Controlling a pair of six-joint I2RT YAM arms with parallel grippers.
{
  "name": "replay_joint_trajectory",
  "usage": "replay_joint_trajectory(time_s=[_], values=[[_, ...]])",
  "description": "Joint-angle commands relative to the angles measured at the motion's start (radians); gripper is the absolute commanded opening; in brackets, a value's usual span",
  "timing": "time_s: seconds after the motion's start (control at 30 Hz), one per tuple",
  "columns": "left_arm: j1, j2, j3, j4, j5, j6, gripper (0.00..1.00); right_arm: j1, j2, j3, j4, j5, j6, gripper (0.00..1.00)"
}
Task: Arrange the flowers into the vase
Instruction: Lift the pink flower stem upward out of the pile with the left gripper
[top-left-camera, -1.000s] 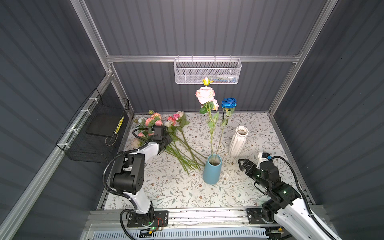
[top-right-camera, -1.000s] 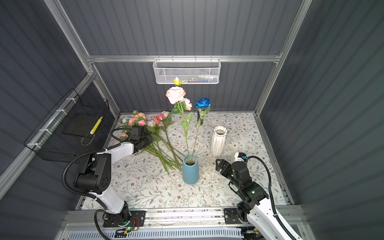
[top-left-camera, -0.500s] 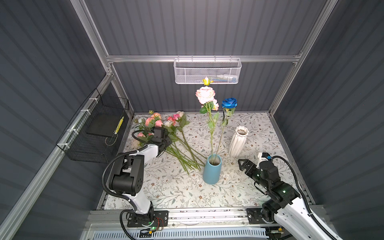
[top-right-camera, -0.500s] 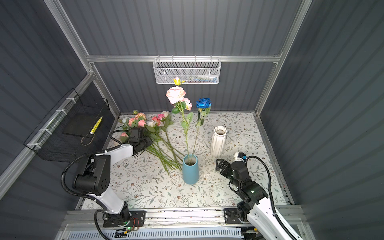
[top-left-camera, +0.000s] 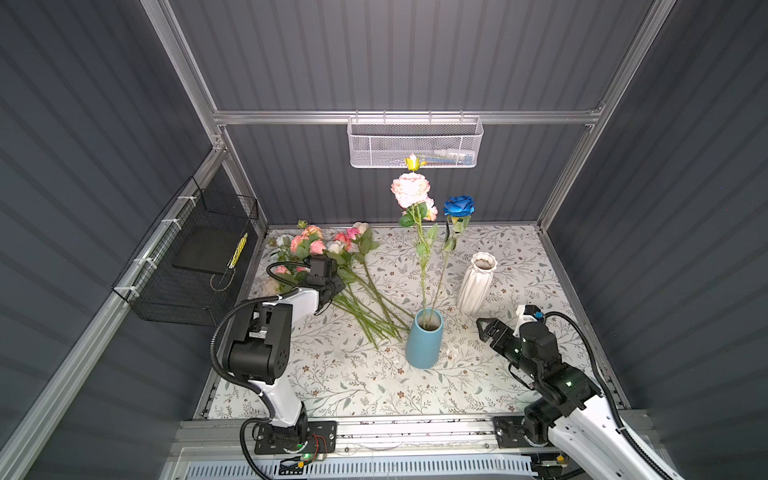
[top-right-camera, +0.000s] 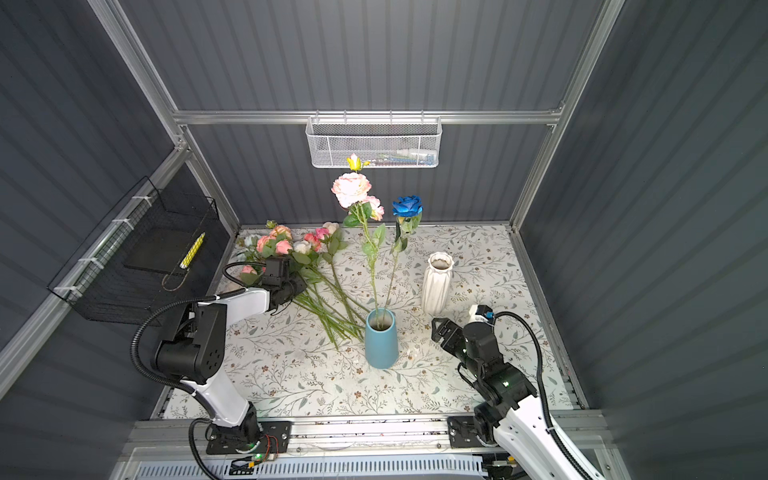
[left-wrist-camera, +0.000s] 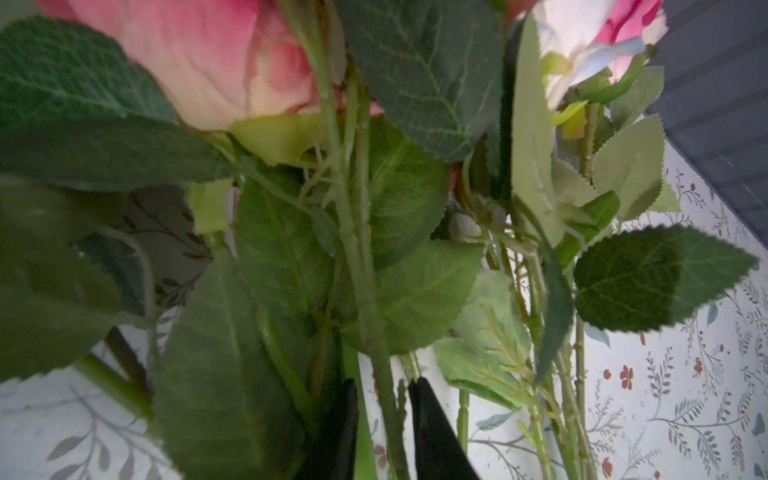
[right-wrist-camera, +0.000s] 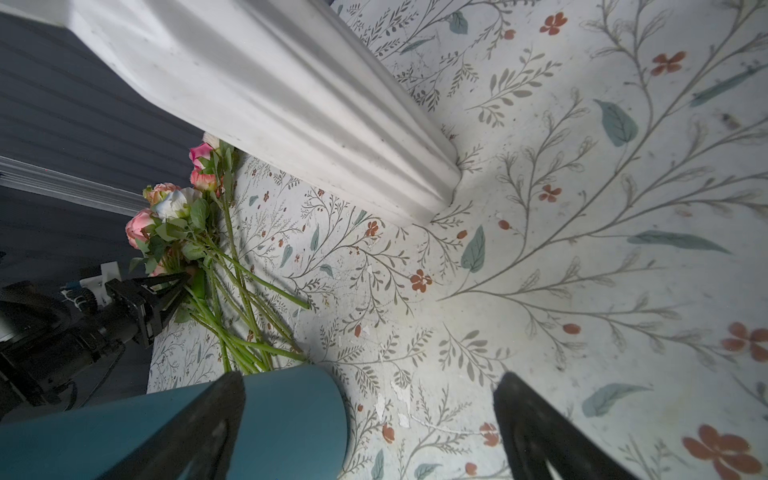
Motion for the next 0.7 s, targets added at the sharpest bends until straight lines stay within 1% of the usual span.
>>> replay_joint_trajectory(time_s=[0.0, 0.1, 0.27, 0.3, 0.53, 0.67], values=[[0.006, 0.010, 0.014, 0.011, -0.025, 0.009, 0.25, -0.006, -0.004, -0.003, -0.020, 0.012, -0.002, 0.95], [0.006, -0.019, 0.012, 0.024, -0.031, 0.010, 0.17, -0.006, 0.003, 0.000, -0.016, 0.006, -0.002, 0.95], [0.006, -0.116, 0.029, 0.016, -0.041, 0.028, 0.02, -0.006, 0.001, 0.001, -0.016, 0.006, -0.001, 0.95], [0.005, -0.137, 0.028, 0.015, -0.047, 0.037, 0.00, -0.007, -0.001, 0.001, -0.017, 0.006, -0.001, 0.95], [0.005, -0.351, 0.020, 0.001, -0.074, 0.107, 0.00, -0.008, 0.001, 0.000, -0.009, 0.001, 0.005, 0.95], [0.005, -0.479, 0.026, -0.023, -0.052, 0.132, 0.00, -0.008, 0.002, 0.008, -0.001, -0.009, 0.008, 0.95]])
